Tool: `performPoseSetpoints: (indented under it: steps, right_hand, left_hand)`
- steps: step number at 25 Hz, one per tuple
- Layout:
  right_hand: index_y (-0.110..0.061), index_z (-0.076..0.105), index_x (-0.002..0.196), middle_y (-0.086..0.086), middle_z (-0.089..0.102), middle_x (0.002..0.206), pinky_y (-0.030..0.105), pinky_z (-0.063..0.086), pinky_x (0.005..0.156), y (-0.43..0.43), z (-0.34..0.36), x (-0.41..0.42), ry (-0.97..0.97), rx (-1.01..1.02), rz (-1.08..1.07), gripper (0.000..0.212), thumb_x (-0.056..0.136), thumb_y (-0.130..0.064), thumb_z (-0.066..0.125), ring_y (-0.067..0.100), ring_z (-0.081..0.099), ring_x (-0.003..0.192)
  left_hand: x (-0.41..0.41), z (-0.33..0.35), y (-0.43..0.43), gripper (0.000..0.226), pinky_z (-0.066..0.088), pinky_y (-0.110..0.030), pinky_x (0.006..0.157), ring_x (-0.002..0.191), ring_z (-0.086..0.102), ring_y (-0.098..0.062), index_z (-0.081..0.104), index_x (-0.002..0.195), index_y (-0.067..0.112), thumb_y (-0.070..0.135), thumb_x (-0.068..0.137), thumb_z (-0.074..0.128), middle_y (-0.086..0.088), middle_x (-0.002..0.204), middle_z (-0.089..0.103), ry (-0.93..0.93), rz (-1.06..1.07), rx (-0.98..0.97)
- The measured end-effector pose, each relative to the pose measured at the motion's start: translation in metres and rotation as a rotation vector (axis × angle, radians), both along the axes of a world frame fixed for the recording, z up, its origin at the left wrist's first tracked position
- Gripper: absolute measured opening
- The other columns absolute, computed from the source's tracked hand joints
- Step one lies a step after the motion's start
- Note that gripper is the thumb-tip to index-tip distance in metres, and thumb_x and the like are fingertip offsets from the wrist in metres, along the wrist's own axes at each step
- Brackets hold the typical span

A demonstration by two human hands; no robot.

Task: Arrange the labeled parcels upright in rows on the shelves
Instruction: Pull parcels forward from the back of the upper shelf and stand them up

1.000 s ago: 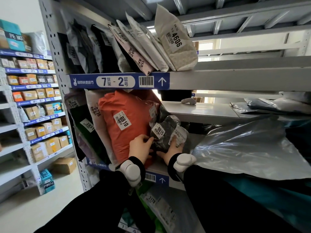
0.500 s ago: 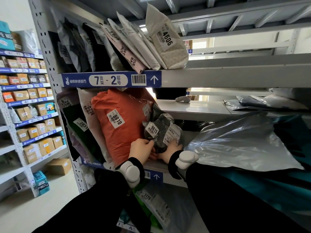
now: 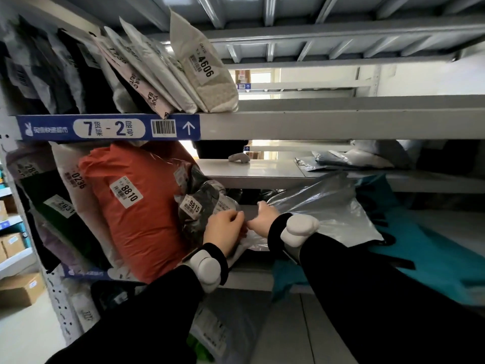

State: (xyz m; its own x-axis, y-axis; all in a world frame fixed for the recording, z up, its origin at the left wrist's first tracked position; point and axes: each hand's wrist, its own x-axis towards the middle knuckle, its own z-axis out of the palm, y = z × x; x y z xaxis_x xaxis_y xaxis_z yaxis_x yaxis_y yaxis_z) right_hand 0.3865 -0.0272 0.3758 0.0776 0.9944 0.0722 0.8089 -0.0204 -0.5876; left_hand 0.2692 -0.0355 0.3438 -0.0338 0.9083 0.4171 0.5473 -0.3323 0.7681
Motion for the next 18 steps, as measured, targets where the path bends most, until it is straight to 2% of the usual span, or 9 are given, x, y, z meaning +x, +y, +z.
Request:
performPoseSetpoints:
  steps: [2,5,8,10,13,14,16,17,18]
  right_hand:
    - [-0.006,0.043,0.128,0.020,0.053,0.131,0.039,0.046,0.098,-0.006,0.012,0.027,-0.056,0.021,-0.047,0.061,0.078,-0.035,0.060,0.035,0.053,0.119]
    - [-0.009,0.049,0.125,0.016,0.057,0.128,0.039,0.048,0.098,-0.019,0.024,0.067,-0.131,0.018,-0.110,0.057,0.076,-0.036,0.062,0.033,0.057,0.115]
    - [-0.010,0.053,0.123,0.015,0.059,0.129,0.039,0.046,0.101,-0.030,0.031,0.102,-0.197,0.001,-0.156,0.054,0.077,-0.037,0.060,0.031,0.056,0.117]
    - [-0.008,0.053,0.124,0.015,0.058,0.130,0.037,0.046,0.101,-0.042,0.037,0.120,-0.220,0.006,-0.217,0.050,0.080,-0.033,0.059,0.031,0.056,0.119]
    - [-0.004,0.057,0.117,0.016,0.059,0.128,0.032,0.047,0.097,-0.060,0.042,0.148,-0.237,0.000,-0.335,0.036,0.085,-0.021,0.055,0.031,0.056,0.117]
    - [-0.004,0.060,0.109,0.016,0.060,0.125,0.031,0.047,0.091,-0.065,0.041,0.158,-0.246,-0.017,-0.349,0.028,0.086,-0.019,0.053,0.031,0.057,0.114]
    - [-0.006,0.059,0.084,0.013,0.063,0.099,0.030,0.043,0.069,-0.074,0.036,0.174,-0.214,-0.064,-0.344,0.012,0.087,-0.016,0.052,0.029,0.060,0.089]
    - [-0.009,0.054,0.070,0.011,0.058,0.081,0.031,0.039,0.060,-0.075,0.030,0.181,-0.158,-0.075,-0.355,0.016,0.085,-0.016,0.053,0.026,0.056,0.073]
    - [-0.011,0.047,0.062,0.008,0.052,0.071,0.031,0.036,0.055,-0.076,0.025,0.186,-0.120,-0.071,-0.374,0.022,0.082,-0.017,0.056,0.024,0.051,0.065]
  left_hand:
    - [0.022,0.004,-0.003,0.027,0.053,-0.026,0.069,0.064,0.067,-0.004,0.064,0.066,0.019,0.028,0.089,0.054,0.001,0.066,0.070,-0.072,-0.148,-0.028]
    - [0.054,0.008,-0.007,0.022,0.056,-0.035,0.083,0.082,0.071,-0.012,0.068,0.075,0.028,0.045,0.076,0.054,0.004,0.081,0.075,-0.009,-0.289,-0.020]
    - [0.086,0.015,-0.019,0.024,0.051,-0.027,0.091,0.096,0.068,-0.011,0.071,0.100,0.025,0.036,0.081,0.061,0.004,0.101,0.075,0.083,-0.391,-0.010]
    - [0.101,0.020,-0.027,0.033,0.047,-0.026,0.095,0.108,0.063,-0.012,0.066,0.117,0.023,0.032,0.086,0.064,0.002,0.115,0.070,0.167,-0.478,-0.025]
    - [0.123,0.024,-0.036,0.051,0.039,-0.027,0.102,0.125,0.053,-0.015,0.057,0.131,0.025,0.042,0.084,0.067,0.001,0.133,0.061,0.346,-0.601,-0.015]
    - [0.129,0.024,-0.038,0.056,0.038,-0.029,0.105,0.128,0.051,-0.016,0.054,0.133,0.026,0.046,0.082,0.068,0.001,0.136,0.059,0.391,-0.623,-0.011]
    - [0.139,0.021,-0.040,0.072,0.035,-0.032,0.110,0.133,0.045,-0.017,0.047,0.139,0.027,0.056,0.077,0.069,0.003,0.144,0.051,0.508,-0.654,-0.011]
    - [0.145,0.017,-0.040,0.079,0.033,-0.033,0.112,0.136,0.043,-0.017,0.043,0.142,0.027,0.061,0.075,0.068,0.003,0.148,0.047,0.564,-0.666,-0.006]
    - [0.149,0.014,-0.039,0.084,0.031,-0.035,0.114,0.137,0.041,-0.018,0.040,0.144,0.026,0.064,0.074,0.067,0.002,0.150,0.045,0.589,-0.671,-0.006]
